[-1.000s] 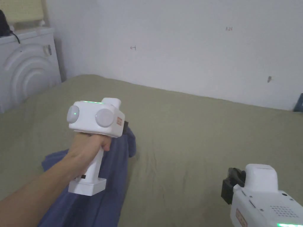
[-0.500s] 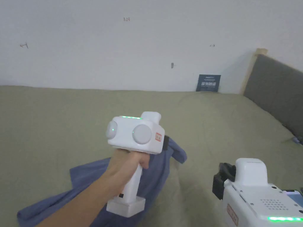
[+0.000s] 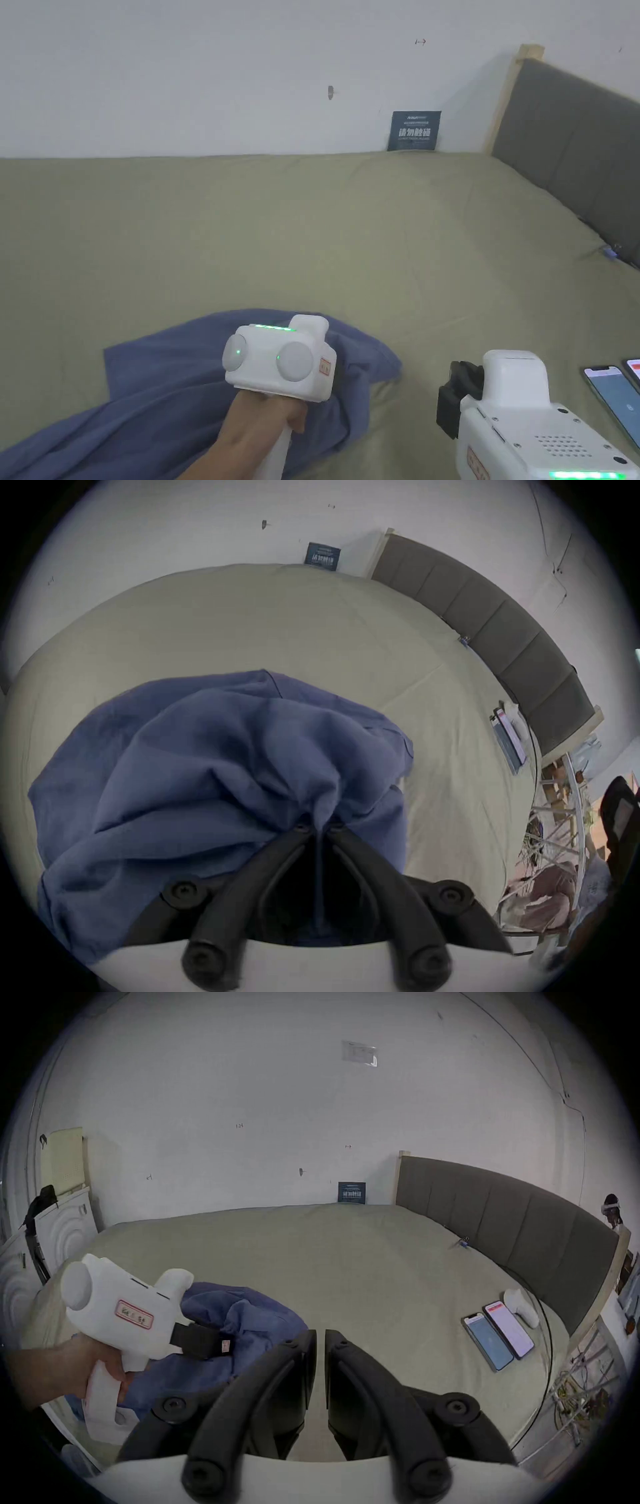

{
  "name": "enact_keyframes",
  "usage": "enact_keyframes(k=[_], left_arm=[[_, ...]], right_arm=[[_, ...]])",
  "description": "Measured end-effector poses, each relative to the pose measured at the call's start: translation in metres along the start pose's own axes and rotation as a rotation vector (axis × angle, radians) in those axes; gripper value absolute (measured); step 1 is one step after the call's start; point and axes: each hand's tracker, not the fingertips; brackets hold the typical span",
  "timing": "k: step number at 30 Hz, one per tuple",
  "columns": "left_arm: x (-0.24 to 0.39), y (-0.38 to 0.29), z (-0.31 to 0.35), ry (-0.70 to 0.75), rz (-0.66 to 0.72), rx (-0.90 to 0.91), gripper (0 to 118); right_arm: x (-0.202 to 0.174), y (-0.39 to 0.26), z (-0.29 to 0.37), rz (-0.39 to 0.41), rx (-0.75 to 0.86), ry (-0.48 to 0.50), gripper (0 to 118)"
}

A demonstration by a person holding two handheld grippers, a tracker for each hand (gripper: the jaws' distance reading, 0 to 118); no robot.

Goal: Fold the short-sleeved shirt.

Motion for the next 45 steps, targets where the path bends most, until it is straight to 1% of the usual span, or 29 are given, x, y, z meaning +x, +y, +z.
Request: enact_keyframes(k=[1, 2, 3, 4, 5, 6, 7, 8, 9, 10, 11, 12, 13, 14, 16, 18, 20, 25, 30, 32, 34, 38, 39, 40, 41, 42, 43, 44, 45], left_arm=[[-0.002, 0.0, 0.003, -0.005, 0.005, 0.018, 19], [-0.003, 0.0, 0.006, -0.004, 0.002, 0.027, 54], [-0.001, -0.005, 0.011, 0.001, 0.0, 0.035, 108], [-0.002, -0.008, 0.017, 0.013, 0.004, 0.062, 118], [0.0, -0.01, 0.032, 0.015, 0.019, 0.156, 112], [-0.002, -0.014, 0.043, 0.042, 0.008, 0.157, 106], [-0.006, -0.025, 0.06, 0.073, 0.025, 0.182, 103], [-0.01, -0.033, 0.077, 0.1, 0.043, 0.226, 96], [-0.014, -0.044, 0.099, 0.109, 0.052, 0.282, 76], [-0.018, -0.054, 0.12, 0.126, 0.062, 0.332, 47], [-0.016, -0.067, 0.151, 0.174, 0.053, 0.379, 11], [-0.019, -0.084, 0.174, 0.254, 0.042, 0.439, 0], [-0.024, -0.102, 0.197, 0.319, 0.044, 0.496, 0], [-0.03, -0.12, 0.218, 0.331, 0.04, 0.498, 0], [-0.065, -0.149, 0.234, 0.382, 0.106, 0.527, 0], [-0.08, -0.177, 0.261, 0.461, 0.112, 0.547, 0], [-0.073, -0.204, 0.301, 0.527, 0.107, 0.592, 0], [-0.096, -0.236, 0.334, 0.56, 0.169, 0.568, 0], [-0.13, -0.239, 0.322, 0.595, 0.281, 0.516, 0], [-0.146, -0.233, 0.308, 0.584, 0.291, 0.485, 0], [-0.169, -0.22, 0.29, 0.603, 0.305, 0.403, 0], [-0.217, -0.184, 0.248, 0.496, 0.35, 0.266, 0], [-0.226, -0.175, 0.236, 0.484, 0.358, 0.211, 6], [-0.234, -0.167, 0.222, 0.474, 0.341, 0.124, 19], [-0.241, -0.162, 0.212, 0.452, 0.34, 0.096, 50], [-0.248, -0.157, 0.2, 0.437, 0.314, 0.059, 104], [-0.249, -0.154, 0.19, 0.472, 0.311, 0.013, 118], [-0.252, -0.152, 0.183, 0.519, 0.31, 0.024, 116], [-0.252, -0.146, 0.181, 0.55, 0.289, 0.059, 105]], right_arm=[[-0.001, 0.0, 0.001, -0.008, 0.0, 0.004, 12], [-0.002, 0.0, 0.002, -0.011, 0.002, 0.006, 12], [-0.005, -0.001, 0.004, -0.008, 0.003, 0.006, 12], [-0.008, -0.001, 0.006, -0.003, 0.004, 0.007, 12], [-0.01, 0.0, 0.009, 0.002, 0.004, 0.009, 12], [-0.011, 0.0, 0.014, 0.006, 0.008, 0.014, 12], [-0.013, 0.0, 0.017, 0.009, 0.01, 0.016, 12], [-0.016, 0.001, 0.02, 0.01, 0.011, 0.018, 12], [-0.019, 0.002, 0.024, 0.008, 0.012, 0.024, 12], [-0.021, 0.003, 0.029, -0.002, 0.023, 0.035, 12], [-0.025, 0.004, 0.033, -0.01, 0.03, 0.041, 12], [-0.029, 0.005, 0.038, -0.011, 0.031, 0.05, 12], [-0.034, 0.005, 0.043, -0.014, 0.044, 0.066, 12], [-0.038, 0.005, 0.047, -0.015, 0.051, 0.071, 12], [-0.05, 0.003, 0.056, -0.002, 0.063, 0.101, 12], [-0.061, -0.001, 0.065, 0.007, 0.078, 0.124, 12], [-0.071, -0.005, 0.073, 0.011, 0.082, 0.154, 12], [-0.097, -0.019, 0.079, 0.049, 0.076, 0.203, 12], [-0.116, -0.025, 0.075, 0.061, 0.05, 0.241, 12], [-0.123, -0.025, 0.07, 0.081, 0.043, 0.246, 12], [-0.127, -0.024, 0.064, 0.101, 0.031, 0.255, 12], [-0.127, -0.026, 0.048, 0.107, 0.005, 0.247, 12], [-0.126, -0.027, 0.043, 0.102, -0.009, 0.241, 12], [-0.125, -0.029, 0.039, 0.1, -0.027, 0.235, 12], [-0.123, -0.03, 0.035, 0.097, -0.038, 0.23, 12], [-0.121, -0.032, 0.031, 0.09, -0.046, 0.229, 12], [-0.119, -0.034, 0.027, 0.087, -0.057, 0.224, 12], [-0.117, -0.036, 0.022, 0.089, -0.072, 0.215, 12], [-0.115, -0.037, 0.018, 0.092, -0.082, 0.212, 12]])
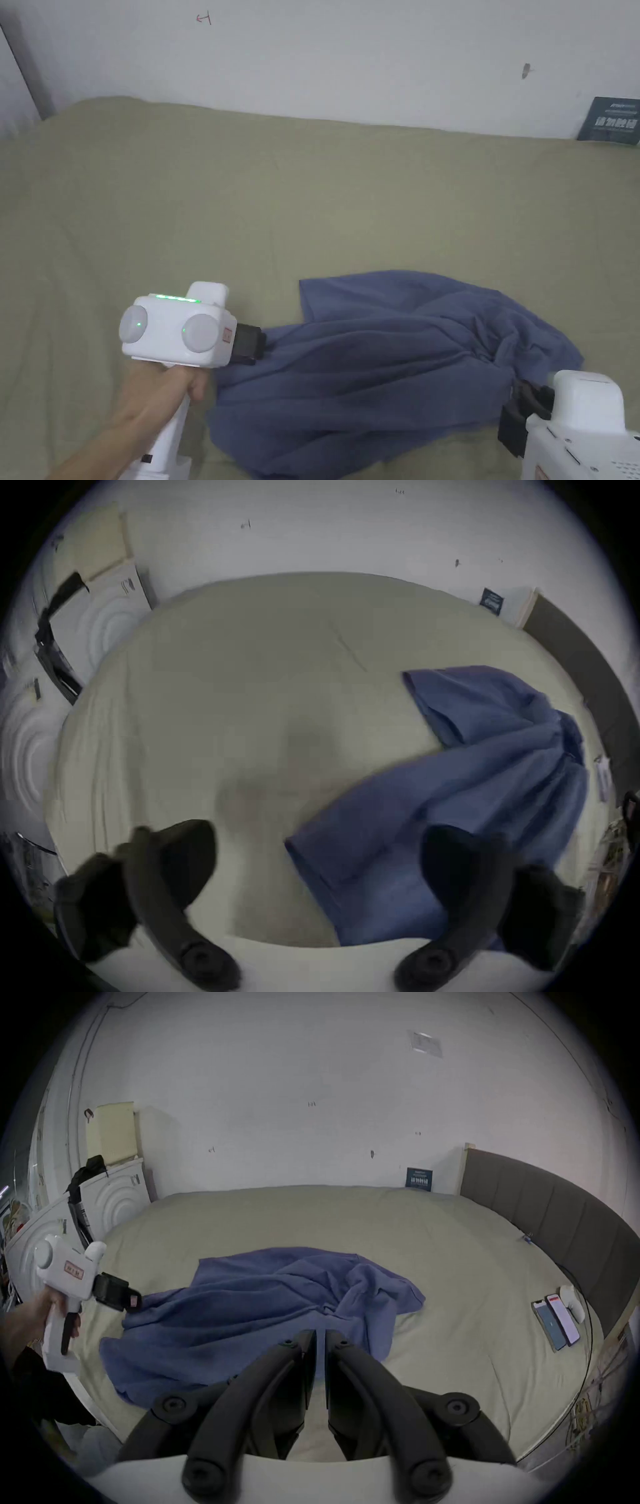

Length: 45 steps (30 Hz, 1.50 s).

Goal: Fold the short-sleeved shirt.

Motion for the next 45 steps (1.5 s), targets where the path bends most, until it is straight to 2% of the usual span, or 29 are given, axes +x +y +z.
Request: enact_keyframes(k=[2, 3, 5, 6, 9, 10, 15, 24, 25, 26, 27, 28, 29, 30, 31, 35, 37, 39, 40, 41, 42, 43, 44, 45], left_arm=[[0.002, 0.007, -0.004, 0.012, -0.007, -0.024, 83], [0.002, 0.008, -0.007, -0.02, -0.014, -0.048, 58], [0.005, 0.006, -0.01, -0.034, -0.02, -0.08, 38], [0.009, 0.003, 0.002, -0.027, -0.021, -0.059, 2], [0.009, -0.001, 0.014, -0.037, 0.006, -0.021, 2], [0.003, 0.003, -0.016, -0.056, 0.006, -0.069, 2], [0.005, -0.006, -0.015, -0.049, 0.023, -0.009, 2], [-0.006, -0.013, -0.019, -0.118, 0.081, 0.02, 2], [-0.008, -0.011, -0.019, -0.125, 0.077, 0.013, 2], [-0.009, -0.008, -0.022, -0.132, 0.075, 0.003, 2], [-0.01, -0.006, -0.023, -0.136, 0.073, -0.001, 2], [-0.011, -0.005, -0.024, -0.14, 0.07, -0.006, 2], [-0.012, -0.004, -0.025, -0.144, 0.066, -0.01, 2], [-0.011, -0.004, -0.026, -0.145, 0.067, -0.012, 2], [-0.011, -0.004, -0.027, -0.147, 0.068, -0.014, 2], [-0.01, -0.004, -0.029, -0.152, 0.066, -0.018, 2], [-0.009, -0.004, -0.029, -0.15, 0.068, -0.016, 2], [-0.006, -0.007, -0.027, -0.142, 0.066, -0.009, 2], [-0.004, -0.007, -0.027, -0.138, 0.065, -0.006, 2], [-0.003, -0.007, -0.026, -0.133, 0.06, -0.004, 2], [-0.003, -0.007, -0.026, -0.129, 0.058, -0.004, 2], [-0.003, -0.007, -0.026, -0.127, 0.058, -0.004, 2], [-0.004, -0.007, -0.026, -0.126, 0.063, -0.005, 2], [-0.004, -0.007, -0.026, -0.126, 0.07, -0.007, 2]], right_arm=[[0.006, -0.003, -0.005, 0.004, -0.012, -0.015, 12], [0.009, -0.004, -0.008, 0.003, -0.019, -0.018, 12], [0.015, -0.006, -0.014, -0.003, -0.039, -0.032, 12], [0.019, -0.006, -0.017, -0.005, -0.042, -0.038, 12], [0.031, -0.004, -0.026, -0.017, -0.056, -0.055, 12], [0.037, -0.002, -0.03, -0.027, -0.063, -0.058, 12], [0.077, 0.012, -0.069, -0.072, -0.113, -0.102, 12], [0.15, 0.054, -0.169, -0.053, -0.261, -0.17, 13], [0.157, 0.057, -0.18, -0.053, -0.286, -0.17, 18], [0.164, 0.061, -0.193, -0.057, -0.333, -0.181, 39], [0.164, 0.059, -0.202, -0.075, -0.404, -0.148, 79], [0.17, 0.06, -0.21, -0.08, -0.424, -0.169, 108], [0.172, 0.058, -0.218, -0.059, -0.478, -0.167, 118], [0.175, 0.056, -0.226, -0.059, -0.478, -0.167, 111], [0.168, 0.052, -0.221, -0.06, -0.452, -0.157, 112], [0.163, 0.046, -0.229, -0.082, -0.519, -0.141, 115], [0.164, 0.051, -0.228, -0.087, -0.527, -0.145, 106], [0.162, 0.056, -0.223, -0.076, -0.524, -0.125, 103], [0.16, 0.058, -0.221, -0.065, -0.517, -0.108, 96], [0.155, 0.061, -0.218, -0.044, -0.502, -0.089, 83], [0.149, 0.062, -0.216, -0.031, -0.488, -0.07, 57], [0.148, 0.061, -0.22, -0.036, -0.477, -0.068, 22], [0.147, 0.064, -0.22, -0.019, -0.465, -0.103, 14], [0.145, 0.066, -0.222, -0.012, -0.482, -0.113, 13]])
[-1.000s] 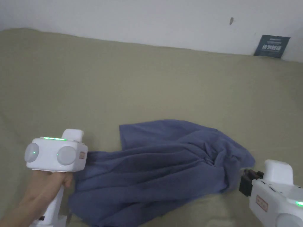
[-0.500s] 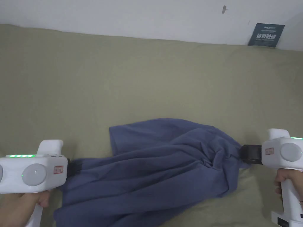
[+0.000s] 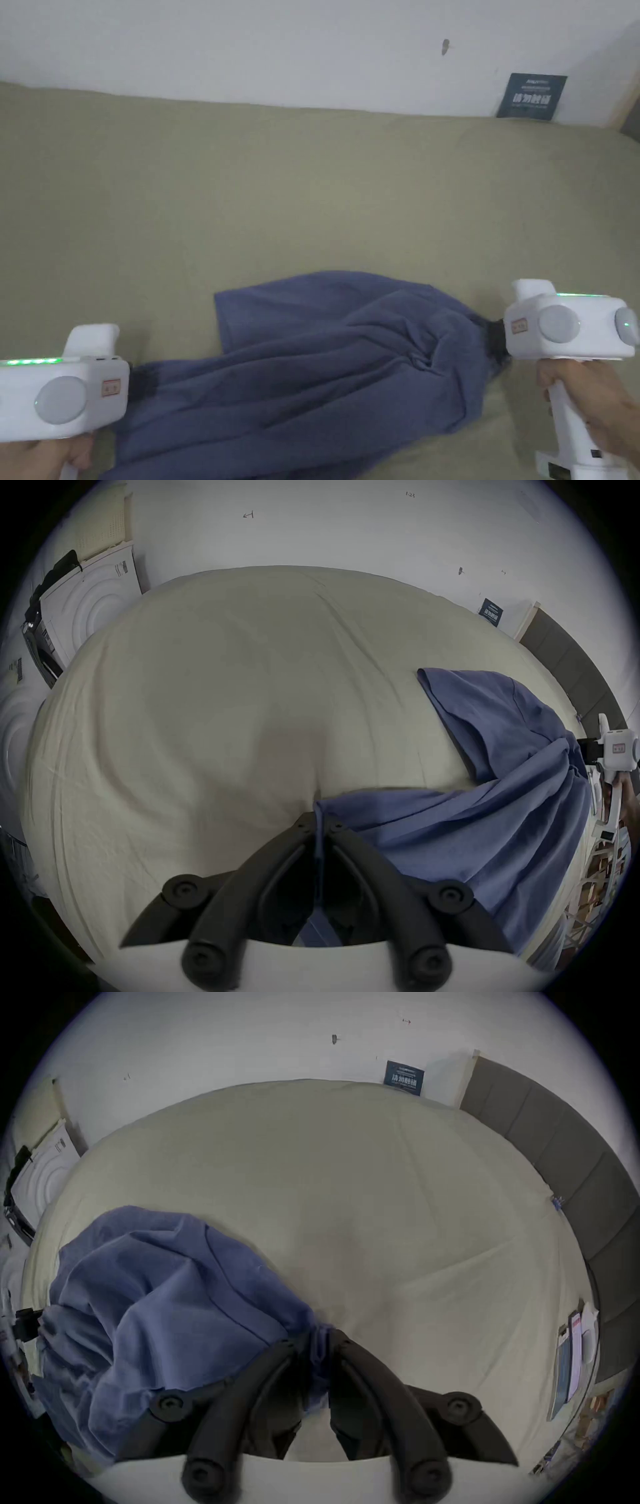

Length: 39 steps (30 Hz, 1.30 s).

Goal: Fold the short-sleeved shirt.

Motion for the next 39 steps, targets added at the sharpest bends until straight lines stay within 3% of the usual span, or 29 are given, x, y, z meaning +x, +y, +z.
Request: enact_keyframes(k=[2, 5, 10, 18, 25, 39], left_arm=[[-0.001, 0.001, 0.001, -0.002, 0.012, -0.007, 2], [-0.001, 0.005, 0.005, -0.003, 0.022, -0.022, 2], [0.0, 0.01, 0.035, 0.017, 0.039, -0.001, 2], [-0.022, 0.04, 0.151, 0.076, 0.033, 0.207, 2], [-0.038, 0.064, 0.254, 0.117, 0.05, 0.371, 2], [0.002, 0.154, 0.352, 0.225, 0.012, 0.552, 2]], right_arm=[[-0.002, -0.002, 0.002, 0.005, 0.018, -0.007, 13], [0.014, 0.002, 0.019, -0.067, 0.049, 0.03, 13], [0.028, -0.002, 0.079, -0.063, 0.147, 0.011, 13], [0.049, -0.006, 0.187, -0.069, 0.323, 0.008, 13], [0.041, -0.004, 0.272, -0.059, 0.482, 0.0, 13], [0.046, 0.089, 0.369, -0.087, 0.67, -0.078, 13]])
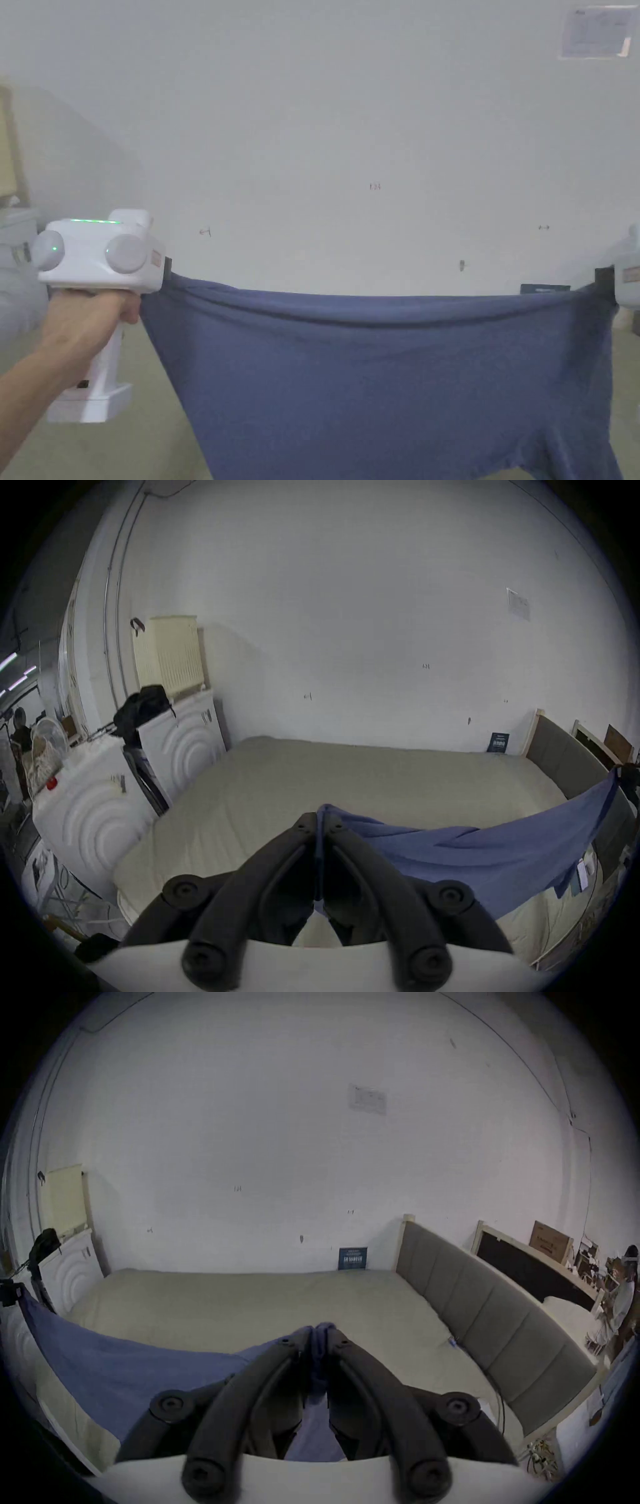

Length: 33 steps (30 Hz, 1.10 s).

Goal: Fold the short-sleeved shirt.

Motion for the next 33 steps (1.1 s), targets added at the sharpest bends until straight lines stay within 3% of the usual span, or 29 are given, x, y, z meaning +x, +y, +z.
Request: enact_keyframes(k=[3, 14, 18, 22, 26, 30, 33], left_arm=[[0.007, 0.031, -0.011, -0.001, 0.017, 0.028, 2], [0.053, 0.113, -0.098, 0.07, 0.007, 0.104, 2], [0.064, 0.115, -0.146, 0.073, 0.014, 0.099, 2], [0.072, 0.098, -0.192, 0.074, 0.059, 0.078, 2], [0.08, 0.057, -0.229, 0.084, 0.016, 0.029, 2], [0.074, 0.0, -0.257, 0.046, 0.027, -0.073, 2], [0.074, -0.05, -0.264, 0.042, -0.044, -0.13, 2]], right_arm=[[0.002, 0.027, -0.015, 0.018, 0.016, -0.021, 13], [-0.001, 0.115, -0.104, -0.038, 0.072, -0.058, 13], [-0.014, 0.118, -0.147, 0.001, 0.059, -0.078, 13], [-0.021, 0.1, -0.186, -0.055, 0.021, -0.077, 13], [-0.03, 0.053, -0.222, -0.017, -0.037, -0.087, 13], [-0.029, -0.023, -0.252, -0.018, -0.133, -0.064, 13], [-0.029, -0.081, -0.253, -0.025, -0.232, -0.046, 13]])
